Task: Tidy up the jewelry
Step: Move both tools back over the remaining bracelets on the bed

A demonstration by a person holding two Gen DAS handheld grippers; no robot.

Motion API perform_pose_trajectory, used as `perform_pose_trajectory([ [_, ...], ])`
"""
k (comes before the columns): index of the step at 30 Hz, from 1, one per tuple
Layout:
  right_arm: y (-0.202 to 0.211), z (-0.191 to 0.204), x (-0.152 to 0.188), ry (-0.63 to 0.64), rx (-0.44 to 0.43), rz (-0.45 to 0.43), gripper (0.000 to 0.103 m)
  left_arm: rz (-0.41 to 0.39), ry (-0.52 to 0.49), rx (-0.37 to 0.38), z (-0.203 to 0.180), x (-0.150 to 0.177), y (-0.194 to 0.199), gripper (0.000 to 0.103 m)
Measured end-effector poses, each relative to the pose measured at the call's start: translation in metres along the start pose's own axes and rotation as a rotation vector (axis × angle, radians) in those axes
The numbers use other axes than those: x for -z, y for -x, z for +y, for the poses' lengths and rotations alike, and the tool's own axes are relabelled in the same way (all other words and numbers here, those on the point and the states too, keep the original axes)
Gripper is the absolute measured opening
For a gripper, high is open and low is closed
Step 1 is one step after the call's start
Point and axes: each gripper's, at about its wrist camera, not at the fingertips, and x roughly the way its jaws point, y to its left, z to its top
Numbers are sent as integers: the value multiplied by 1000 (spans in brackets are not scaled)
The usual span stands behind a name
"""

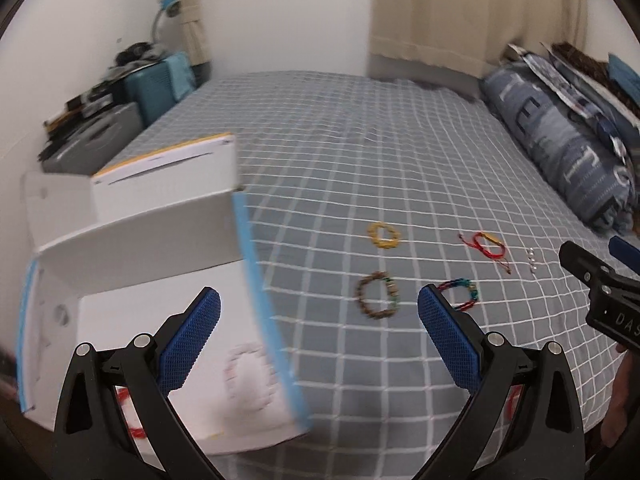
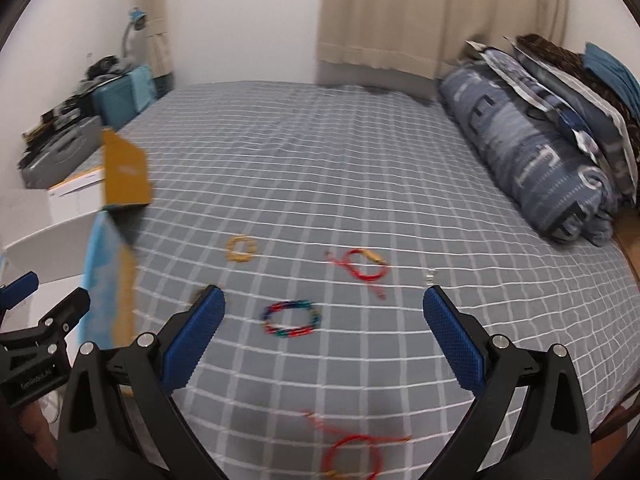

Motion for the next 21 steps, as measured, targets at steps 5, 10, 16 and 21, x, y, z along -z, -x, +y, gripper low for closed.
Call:
perform_pose_trajectory([
  [5, -45, -45, 0, -50, 31, 38, 95, 28, -33, 32, -41, -10, -42, 97],
  [10, -89, -77, 3, -80, 41, 80, 95, 93, -38, 46, -61, -6, -95, 97],
  [16, -141, -106, 11, -85, 50, 146, 95, 147, -18, 22, -60, 5, -141, 97],
  [21, -172, -124, 16, -110, 42, 192, 95, 171, 3, -6, -54, 15, -166, 97],
])
